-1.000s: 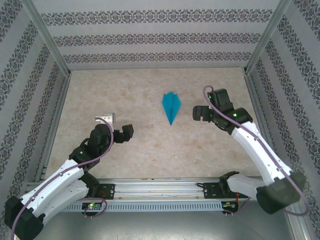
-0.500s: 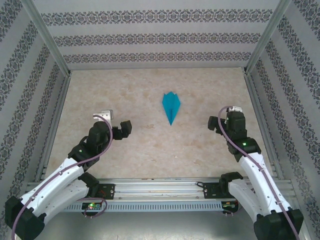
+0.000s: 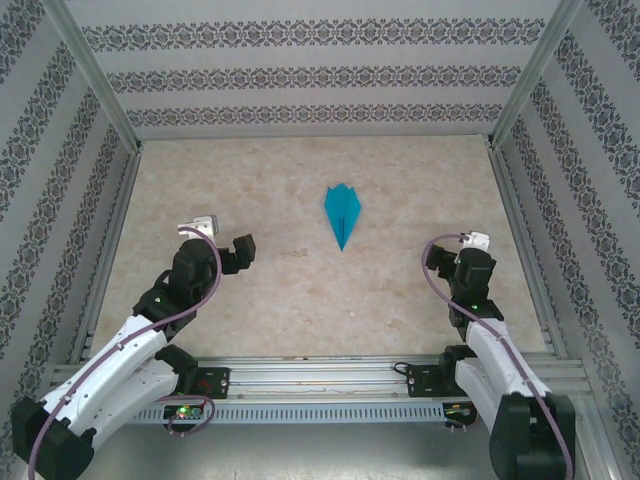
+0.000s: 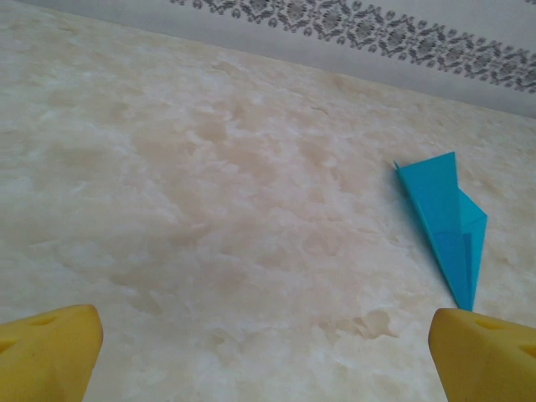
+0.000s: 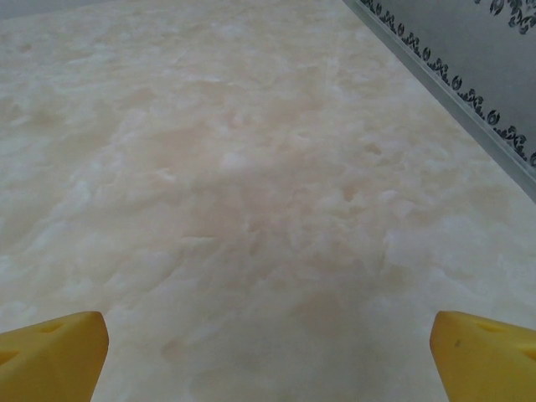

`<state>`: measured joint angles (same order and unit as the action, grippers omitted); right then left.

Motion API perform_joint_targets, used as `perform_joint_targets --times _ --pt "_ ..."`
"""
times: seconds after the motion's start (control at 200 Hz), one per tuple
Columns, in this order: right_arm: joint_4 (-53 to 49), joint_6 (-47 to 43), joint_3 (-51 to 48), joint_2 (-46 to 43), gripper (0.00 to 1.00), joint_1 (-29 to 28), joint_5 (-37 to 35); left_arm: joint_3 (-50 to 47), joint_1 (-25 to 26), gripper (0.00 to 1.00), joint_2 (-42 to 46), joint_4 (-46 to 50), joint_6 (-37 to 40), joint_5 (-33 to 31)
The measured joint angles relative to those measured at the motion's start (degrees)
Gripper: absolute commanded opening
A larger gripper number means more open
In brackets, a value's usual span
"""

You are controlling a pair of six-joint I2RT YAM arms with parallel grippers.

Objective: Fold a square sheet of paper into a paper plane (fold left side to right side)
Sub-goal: Reset both arms

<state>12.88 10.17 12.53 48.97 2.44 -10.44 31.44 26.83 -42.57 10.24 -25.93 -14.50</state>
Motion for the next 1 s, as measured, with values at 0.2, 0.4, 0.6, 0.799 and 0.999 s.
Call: perform_joint_targets --times 0.2,0.4,0.6,0.799,0.999 --pt "12.6 -0.3 0.0 12.2 0.98 0.5 4.1 0.0 -4.0 1.00 -1.2 0.0 0.0 0.6" --pt "23.0 -1.2 1.5 21.0 0.98 0.5 8.0 0.0 -7.9 1.00 -1.6 0.0 0.0 1.4" --pt "32.5 -3.0 4.3 29.1 0.98 0.5 11.1 0.0 -12.3 1.00 -3.5 0.1 0.3 2.7" --pt "41.2 -4.0 4.7 38.4 0.98 0.5 13.6 0.0 -16.5 1.00 -6.6 0.0 1.8 4.8" --pt "40.5 -5.3 6.7 38.7 0.98 -0.9 12.1 -0.2 -19.5 1.00 -11.0 -4.1 6.3 4.7"
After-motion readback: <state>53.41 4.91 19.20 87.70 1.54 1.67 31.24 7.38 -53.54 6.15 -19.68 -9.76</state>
